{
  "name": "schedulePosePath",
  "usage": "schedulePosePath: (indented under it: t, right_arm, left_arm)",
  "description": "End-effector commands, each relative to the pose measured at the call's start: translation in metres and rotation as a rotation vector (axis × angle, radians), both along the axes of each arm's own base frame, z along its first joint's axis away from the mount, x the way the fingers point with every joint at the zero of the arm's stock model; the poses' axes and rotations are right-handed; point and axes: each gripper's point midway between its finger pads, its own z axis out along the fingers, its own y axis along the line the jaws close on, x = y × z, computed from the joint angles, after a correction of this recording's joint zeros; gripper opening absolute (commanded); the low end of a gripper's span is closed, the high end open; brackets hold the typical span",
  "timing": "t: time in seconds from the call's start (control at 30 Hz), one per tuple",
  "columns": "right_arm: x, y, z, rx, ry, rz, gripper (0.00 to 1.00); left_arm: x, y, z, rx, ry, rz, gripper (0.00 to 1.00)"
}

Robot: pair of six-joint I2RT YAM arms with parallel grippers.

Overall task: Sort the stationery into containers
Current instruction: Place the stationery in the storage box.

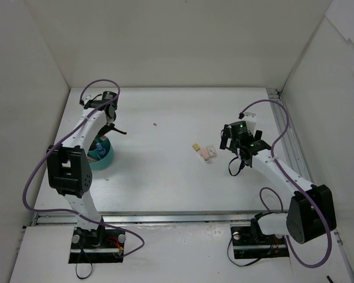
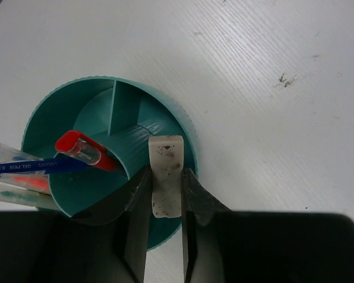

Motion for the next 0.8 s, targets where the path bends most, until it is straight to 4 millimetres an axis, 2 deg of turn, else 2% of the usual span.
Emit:
schedulePosePath:
  t: [0.0, 0.2, 0.27, 0.33, 0.5, 0.53, 0.63, 0.77]
  right_arm:
    - [0.010, -0.005, 0.011, -0.004, -0.043, -0.028, 0.98]
    - [0.009, -0.006, 0.009, 0.002, -0.040, -0.031, 0.98]
    - [0.010, -0.006, 0.009, 0.005, -0.039, -0.030, 0.98]
    - [0.009, -0.006, 0.010, 0.007, -0.039, -0.024, 0.98]
    - [0.011, 0.005, 0.013, 0.037, -0.038, 0.038, 0.98]
    - [0.011, 0.006, 0.014, 0.039, -0.039, 0.049, 0.98]
    - [0.013, 0.014, 0.017, 0.057, -0.043, 0.082, 0.98]
    - [0.016, 0.025, 0.023, 0.084, -0.058, 0.141, 0.98]
  left_arm:
    - [-0.003, 0.014, 0.024, 0.020, -0.054, 0.088, 0.00]
    - [-0.005, 0.018, 0.018, 0.022, -0.046, 0.121, 0.00]
    - [-0.003, 0.018, 0.017, 0.022, -0.046, 0.121, 0.04]
    - [-0.003, 0.018, 0.017, 0.023, -0.044, 0.119, 0.13]
    - [-0.001, 0.017, 0.021, 0.014, -0.065, 0.107, 0.26]
    - [-0.003, 0.017, 0.021, 0.014, -0.064, 0.107, 0.32]
    - [-0.005, 0.018, 0.024, 0.015, -0.079, 0.106, 0.39]
    - [-0.008, 0.018, 0.033, 0.014, -0.105, 0.095, 0.41]
